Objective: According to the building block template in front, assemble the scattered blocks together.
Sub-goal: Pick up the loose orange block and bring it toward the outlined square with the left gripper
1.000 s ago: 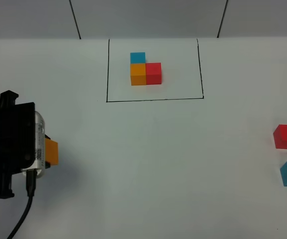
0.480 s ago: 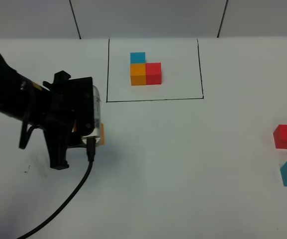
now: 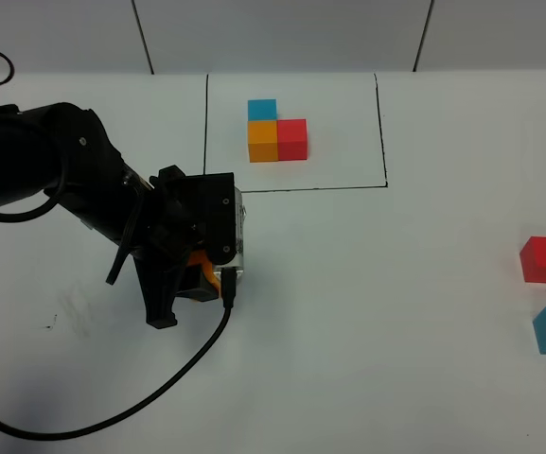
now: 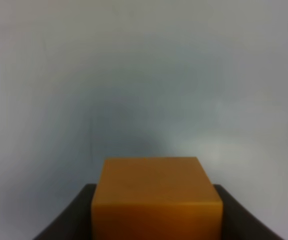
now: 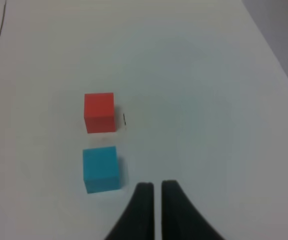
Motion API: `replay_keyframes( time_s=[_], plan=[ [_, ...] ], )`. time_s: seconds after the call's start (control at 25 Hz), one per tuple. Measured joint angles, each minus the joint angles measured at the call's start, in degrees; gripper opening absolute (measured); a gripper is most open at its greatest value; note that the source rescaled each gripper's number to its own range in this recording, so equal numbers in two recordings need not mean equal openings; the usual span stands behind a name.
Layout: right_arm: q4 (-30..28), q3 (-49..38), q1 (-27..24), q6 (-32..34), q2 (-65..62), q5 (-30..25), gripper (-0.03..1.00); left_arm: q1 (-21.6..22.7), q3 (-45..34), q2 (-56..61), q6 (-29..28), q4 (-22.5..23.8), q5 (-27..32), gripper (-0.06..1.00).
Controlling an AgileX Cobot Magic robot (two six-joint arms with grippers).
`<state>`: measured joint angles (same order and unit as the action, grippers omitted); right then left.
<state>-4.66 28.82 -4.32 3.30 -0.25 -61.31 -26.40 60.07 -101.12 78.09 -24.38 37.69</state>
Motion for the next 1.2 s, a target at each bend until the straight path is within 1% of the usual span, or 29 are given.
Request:
replay_keyframes(
  time_s=[0.24, 0.32, 0.56, 0.72, 1.2],
  plan=[
    [0.0, 0.0, 0.0, 0.0, 0.0, 0.0, 0.0, 0.0, 0.09, -2.45, -0.51, 3.46, -1.38, 0.57],
    [0.0, 0.0, 0.0, 0.0, 0.0, 0.0, 0.0, 0.0, 0.12, -3.37, -0.56, 3.93, -2.26, 0.57],
    [0.0, 0.0, 0.0, 0.0, 0.0, 0.0, 0.0, 0.0, 2.57, -5.41, 1.57, 4.45, -2.74, 0.57],
    [0.0, 0.0, 0.0, 0.0, 0.0, 0.0, 0.0, 0.0, 5.32, -7.17, 1.63, 4.45, -1.3, 0.57],
    [0.0, 0.0, 0.0, 0.0, 0.0, 0.0, 0.0, -0.06, 6.08, -8.16, 1.64, 5.17, -1.64, 0.57]
  ],
)
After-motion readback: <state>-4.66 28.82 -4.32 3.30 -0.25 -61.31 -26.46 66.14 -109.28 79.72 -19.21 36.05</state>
